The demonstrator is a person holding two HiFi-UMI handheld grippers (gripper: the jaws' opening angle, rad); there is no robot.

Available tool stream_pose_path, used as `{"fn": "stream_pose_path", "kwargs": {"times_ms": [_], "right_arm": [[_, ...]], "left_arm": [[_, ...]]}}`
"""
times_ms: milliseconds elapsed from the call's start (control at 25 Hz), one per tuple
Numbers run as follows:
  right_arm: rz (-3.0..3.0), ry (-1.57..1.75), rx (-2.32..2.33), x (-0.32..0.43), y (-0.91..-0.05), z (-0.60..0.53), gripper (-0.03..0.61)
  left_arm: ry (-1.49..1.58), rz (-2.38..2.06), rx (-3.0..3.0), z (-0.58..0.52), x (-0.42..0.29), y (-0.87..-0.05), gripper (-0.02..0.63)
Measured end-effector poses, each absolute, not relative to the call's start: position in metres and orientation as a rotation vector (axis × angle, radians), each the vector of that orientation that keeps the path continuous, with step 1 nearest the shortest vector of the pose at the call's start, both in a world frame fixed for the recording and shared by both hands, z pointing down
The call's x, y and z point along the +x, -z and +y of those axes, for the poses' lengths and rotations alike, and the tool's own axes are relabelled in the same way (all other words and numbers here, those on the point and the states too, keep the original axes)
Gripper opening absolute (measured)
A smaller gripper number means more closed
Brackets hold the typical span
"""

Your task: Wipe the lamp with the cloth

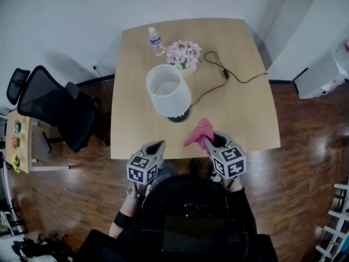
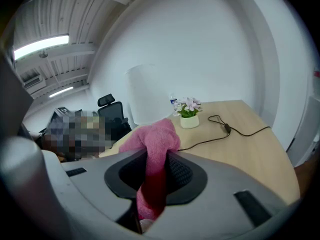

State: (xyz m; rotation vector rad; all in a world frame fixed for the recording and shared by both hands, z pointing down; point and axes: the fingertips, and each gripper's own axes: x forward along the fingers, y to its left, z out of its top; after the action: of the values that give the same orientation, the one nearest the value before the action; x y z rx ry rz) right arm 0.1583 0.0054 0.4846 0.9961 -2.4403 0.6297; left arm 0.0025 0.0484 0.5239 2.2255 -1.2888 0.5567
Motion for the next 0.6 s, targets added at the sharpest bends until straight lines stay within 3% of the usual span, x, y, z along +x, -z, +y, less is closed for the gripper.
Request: {"fn": "stream_pose_path", "kwargs": {"times_ms": [400, 600], "right_arm": [[-2.482, -0.667, 0.947, 0.158, -0.493, 0.012, 0.083], [-2.583, -0.537, 0.915, 0.135, -0.447, -0.016, 0.082]], "left_arm": [[-0.559, -1.279, 2.188, 0.061, -0.001, -0.507, 0.002], [-0.543, -1.282, 2.193, 0.056, -0.003, -0.497, 0.002]]}}
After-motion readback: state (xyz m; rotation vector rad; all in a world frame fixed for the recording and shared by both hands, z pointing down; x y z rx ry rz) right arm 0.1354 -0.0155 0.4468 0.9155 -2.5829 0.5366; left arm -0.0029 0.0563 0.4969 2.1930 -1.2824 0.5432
